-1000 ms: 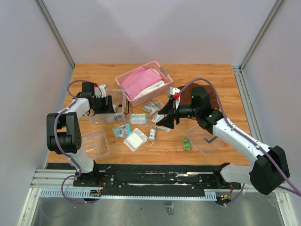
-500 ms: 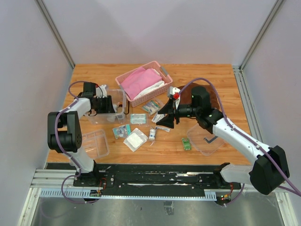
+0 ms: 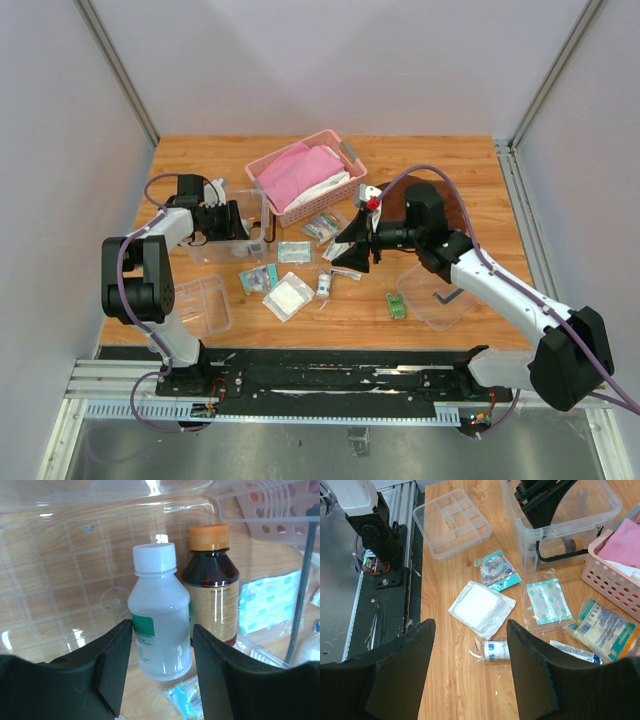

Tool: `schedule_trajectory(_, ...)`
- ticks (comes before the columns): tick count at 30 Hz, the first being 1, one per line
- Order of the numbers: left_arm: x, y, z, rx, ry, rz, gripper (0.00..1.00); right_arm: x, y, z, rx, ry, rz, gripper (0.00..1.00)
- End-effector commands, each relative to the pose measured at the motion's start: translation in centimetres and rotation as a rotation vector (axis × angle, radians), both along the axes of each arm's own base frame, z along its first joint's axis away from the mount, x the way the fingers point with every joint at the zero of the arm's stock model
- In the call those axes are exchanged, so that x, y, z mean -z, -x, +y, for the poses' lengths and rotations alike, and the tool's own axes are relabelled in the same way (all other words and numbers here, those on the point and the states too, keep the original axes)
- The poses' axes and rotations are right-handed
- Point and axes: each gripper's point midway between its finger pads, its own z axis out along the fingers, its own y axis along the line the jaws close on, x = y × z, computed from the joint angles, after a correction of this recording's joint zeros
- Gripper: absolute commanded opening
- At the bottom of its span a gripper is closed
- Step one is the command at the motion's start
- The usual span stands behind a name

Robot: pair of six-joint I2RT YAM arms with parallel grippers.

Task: Organize the medicine kit
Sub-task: Place the pill bottle in the medicine box.

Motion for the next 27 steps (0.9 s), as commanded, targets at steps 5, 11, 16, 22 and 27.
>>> schedule_trajectory(5, -1.1, -0.3, -1.1, 0.039, 0.042, -0.038, 0.64, -1.0, -0.4, 0.2, -0.001, -0.005, -0.041, 0.61)
schedule_trajectory(11, -2.1, -0.5, -0.5, 0.04, 0.0, -0.078, 0.72, -0.9, -0.4, 0.2, -0.003, -0.004, -0.041, 0.61)
schedule_trajectory(16, -3.2, -0.6, 0.2, 0.035, -0.049, -0.119, 0.78, -1.0, -0.4, 0.2, -0.003, -0.004, -0.041, 0.61)
schedule_trajectory(22, -5.1, -0.9, 1.3, 0.022, -0.113, -0.19, 0.83, -1.0, -0.4, 0.2, -0.004, -0.004, -0.043, 0.61)
schedule_trajectory(27, -7.8, -1.3, 2.3, 0.012, -0.184, -0.295, 0.85, -1.1, -0.5, 0.1, 0.005, 0.0, -0.047, 0.61)
